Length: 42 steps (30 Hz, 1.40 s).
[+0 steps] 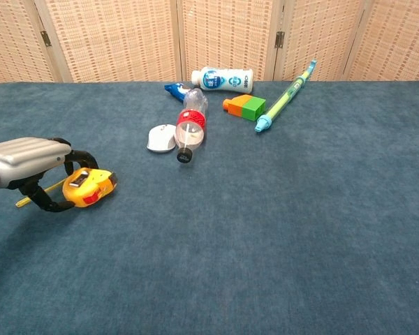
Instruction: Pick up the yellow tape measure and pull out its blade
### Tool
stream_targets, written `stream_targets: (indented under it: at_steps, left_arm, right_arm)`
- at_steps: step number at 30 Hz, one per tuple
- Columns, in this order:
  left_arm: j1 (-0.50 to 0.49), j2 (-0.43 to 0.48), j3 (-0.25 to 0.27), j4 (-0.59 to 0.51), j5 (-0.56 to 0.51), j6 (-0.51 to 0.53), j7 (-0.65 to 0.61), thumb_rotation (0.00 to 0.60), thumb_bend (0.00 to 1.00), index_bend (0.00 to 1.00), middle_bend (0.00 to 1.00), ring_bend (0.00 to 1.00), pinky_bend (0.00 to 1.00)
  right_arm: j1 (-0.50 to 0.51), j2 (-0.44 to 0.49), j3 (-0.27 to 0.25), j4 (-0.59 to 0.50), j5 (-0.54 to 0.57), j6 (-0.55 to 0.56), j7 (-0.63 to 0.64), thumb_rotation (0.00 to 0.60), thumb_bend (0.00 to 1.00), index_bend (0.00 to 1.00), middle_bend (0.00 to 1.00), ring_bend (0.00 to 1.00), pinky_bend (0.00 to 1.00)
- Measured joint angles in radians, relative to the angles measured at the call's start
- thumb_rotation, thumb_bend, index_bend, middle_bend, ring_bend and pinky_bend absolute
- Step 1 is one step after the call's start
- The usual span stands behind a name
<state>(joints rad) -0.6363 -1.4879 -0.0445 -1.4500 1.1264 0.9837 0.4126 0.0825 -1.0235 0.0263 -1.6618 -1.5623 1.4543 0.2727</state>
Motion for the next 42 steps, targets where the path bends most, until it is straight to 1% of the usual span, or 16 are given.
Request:
stream_targets:
  at_steps: [3, 6, 11, 17, 25, 29, 36, 39, 42]
  left_arm:
    - [0.006, -0.002, -0.002, 0.008, 0.028, 0.015, -0.023, 0.6, 0.37, 0.51, 0.54, 0.42, 0.08]
    - [0.009, 0.009, -0.007, 0.002, 0.044, 0.025, -0.03, 0.6, 0.37, 0.51, 0.55, 0.43, 0.08]
    - [0.008, 0.049, -0.028, -0.056, 0.039, 0.031, -0.033, 0.6, 0.37, 0.51, 0.55, 0.43, 0.08]
    - [-0.004, 0.117, -0.06, -0.148, 0.019, 0.032, -0.012, 0.6, 0.37, 0.51, 0.55, 0.43, 0.08]
    - [-0.019, 0.167, -0.098, -0.265, -0.008, 0.049, 0.01, 0.6, 0.37, 0.51, 0.55, 0.43, 0.09]
    - [-0.028, 0.183, -0.111, -0.314, -0.017, 0.058, 0.025, 0.6, 0.37, 0.51, 0.55, 0.43, 0.09]
    - [-0.055, 0.21, -0.127, -0.4, -0.042, 0.055, 0.063, 0.6, 0.37, 0.51, 0.55, 0.43, 0.09]
    - [-0.068, 0.213, -0.137, -0.434, -0.06, 0.063, 0.09, 0.6, 0.37, 0.51, 0.55, 0.43, 0.09]
    - [-0.077, 0.213, -0.147, -0.466, -0.082, 0.077, 0.101, 0.6, 0.37, 0.51, 0.55, 0.43, 0.09]
  right_arm:
    - [0.008, 0.001, 0.0, -0.004, -0.008, -0.009, -0.003, 0.6, 0.25, 0.21, 0.17, 0.14, 0.07]
    - [0.026, 0.005, 0.0, -0.014, -0.024, -0.026, -0.002, 0.6, 0.25, 0.21, 0.17, 0.14, 0.07]
    - [0.078, 0.016, 0.008, -0.043, -0.061, -0.067, 0.006, 0.6, 0.25, 0.21, 0.17, 0.14, 0.07]
    - [0.18, 0.027, 0.032, -0.086, -0.092, -0.167, 0.052, 0.6, 0.25, 0.24, 0.17, 0.14, 0.07]
    - [0.355, 0.016, 0.095, -0.158, -0.083, -0.344, 0.079, 0.6, 0.25, 0.29, 0.17, 0.14, 0.07]
    - [0.438, -0.004, 0.127, -0.172, -0.045, -0.436, 0.09, 0.6, 0.25, 0.3, 0.17, 0.15, 0.07]
    - [0.577, -0.065, 0.187, -0.173, 0.095, -0.598, 0.078, 0.6, 0.25, 0.31, 0.17, 0.15, 0.07]
    - [0.627, -0.101, 0.208, -0.164, 0.152, -0.649, 0.055, 0.6, 0.25, 0.31, 0.17, 0.15, 0.07]
    - [0.67, -0.14, 0.227, -0.151, 0.199, -0.675, 0.016, 0.6, 0.25, 0.32, 0.17, 0.15, 0.07]
